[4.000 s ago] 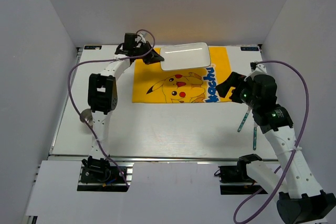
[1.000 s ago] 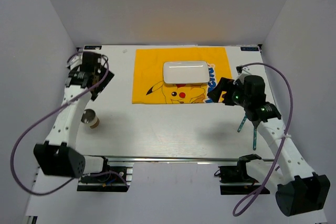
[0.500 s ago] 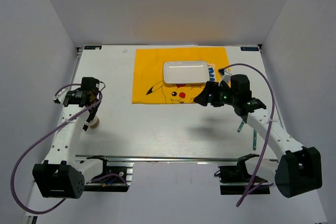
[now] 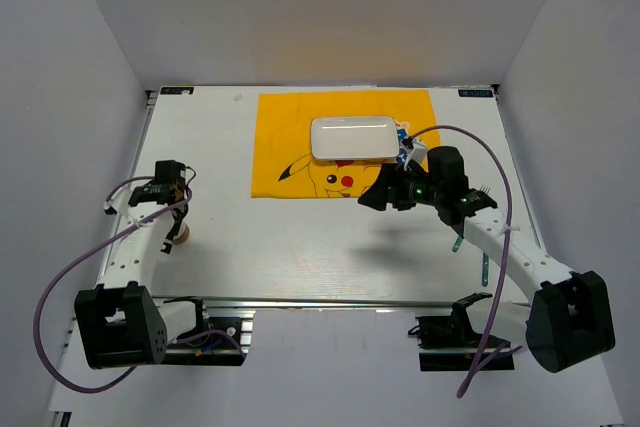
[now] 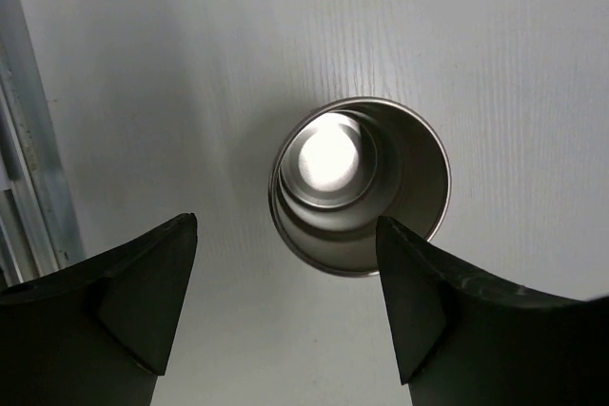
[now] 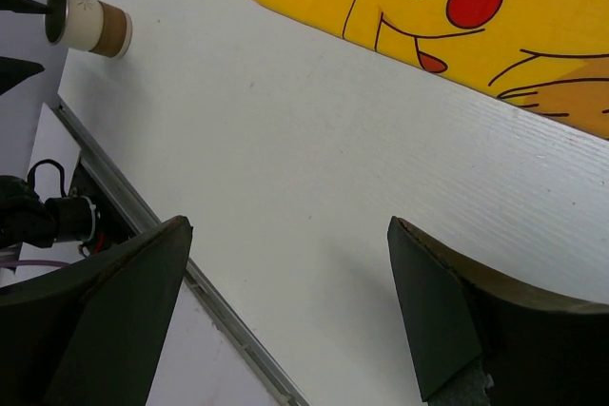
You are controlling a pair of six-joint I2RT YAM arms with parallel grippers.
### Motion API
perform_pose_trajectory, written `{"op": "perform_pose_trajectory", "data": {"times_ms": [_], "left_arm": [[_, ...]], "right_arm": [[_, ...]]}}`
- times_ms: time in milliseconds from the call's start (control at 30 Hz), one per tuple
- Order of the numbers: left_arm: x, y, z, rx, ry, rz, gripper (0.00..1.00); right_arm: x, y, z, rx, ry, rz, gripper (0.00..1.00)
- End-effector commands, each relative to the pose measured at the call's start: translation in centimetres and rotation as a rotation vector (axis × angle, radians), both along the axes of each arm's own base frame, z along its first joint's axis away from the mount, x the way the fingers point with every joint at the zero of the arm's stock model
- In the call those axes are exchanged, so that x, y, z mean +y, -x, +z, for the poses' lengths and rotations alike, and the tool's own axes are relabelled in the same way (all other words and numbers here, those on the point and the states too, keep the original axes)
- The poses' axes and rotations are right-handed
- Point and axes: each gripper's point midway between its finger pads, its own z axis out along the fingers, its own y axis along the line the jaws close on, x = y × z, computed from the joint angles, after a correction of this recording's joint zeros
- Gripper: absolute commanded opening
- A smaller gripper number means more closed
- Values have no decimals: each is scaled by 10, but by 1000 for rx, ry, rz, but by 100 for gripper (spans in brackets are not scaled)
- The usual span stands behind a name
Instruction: Set the dinner table for one person
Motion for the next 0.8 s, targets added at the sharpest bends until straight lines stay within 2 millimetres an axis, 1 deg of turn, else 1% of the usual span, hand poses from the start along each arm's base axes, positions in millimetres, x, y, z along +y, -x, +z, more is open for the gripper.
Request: {"op": "perform_pose_trajectory", "data": {"times_ms": [0, 33, 67, 100, 167, 200, 233, 267, 300, 333, 367, 400, 433, 467, 500, 533, 567, 600, 633, 667, 700, 733, 767], "left_arm": [[8, -7, -12, -43, -14, 34, 85], [7, -6, -18, -35, -6, 26, 84], [8, -9, -25, -40, 3, 28, 79], [3, -6, -37, -23, 31, 16, 76], [1, -7, -50, -12, 55, 9, 70], [-1, -5, -55, 0, 64, 8, 53], [-2, -4, -58, 12, 68, 4, 40], [-3, -5, -57, 12, 73, -3, 22], [-3, -7, -54, 5, 73, -10, 8], [-3, -15, -44, -3, 59, -51, 0], [-4, -22, -35, -14, 44, -83, 0], [-6, -37, -17, -21, 21, -167, 0], [-8, -49, -12, -40, 24, -220, 0], [-16, -59, -11, -46, 38, -293, 0], [-30, -68, -16, -28, 92, -398, 0], [-45, -85, -10, -61, 109, -482, 0], [-56, -92, -11, -54, 135, -547, 0], [-66, -97, -17, -20, 155, -605, 0], [-88, -108, -7, -39, 167, -689, 0], [-101, -114, -4, -44, 172, -734, 0], [-113, -119, -6, -26, 173, -792, 0], [-129, -123, -5, -24, 192, -840, 0], [-156, -135, 12, -54, 185, -914, 0]], "right_arm": [[5, -6, 10, -63, 0, 13, 89], [4, -7, 11, -66, 5, 7, 89], [3, -8, 11, -72, 12, -2, 89], [3, -9, 14, -73, 16, -7, 89], [2, -11, 17, -86, 27, -18, 89], [0, -10, 17, -80, 36, -24, 89], [-2, -12, 19, -88, 43, -35, 89], [-2, -12, 21, -95, 43, -40, 89], [-3, -12, 23, -99, 44, -45, 89], [-3, -12, 25, -101, 49, -49, 89], [-2, -13, 27, -105, 51, -51, 89], [-1, -14, 27, -107, 57, -57, 89], [2, -19, 30, -113, 62, -57, 89], [7, -20, 31, -114, 79, -51, 89], [8, -25, 31, -109, 97, -58, 89], [7, -31, 23, -83, 136, -77, 89], [18, -36, 37, -112, 131, -67, 89], [21, -40, 40, -113, 135, -73, 89], [21, -48, 38, -108, 152, -98, 89], [28, -53, 51, -129, 136, -108, 89], [34, -56, 57, -134, 126, -122, 89], [41, -59, 58, -131, 122, -122, 89], [46, -66, 72, -154, 109, -138, 89]]}}
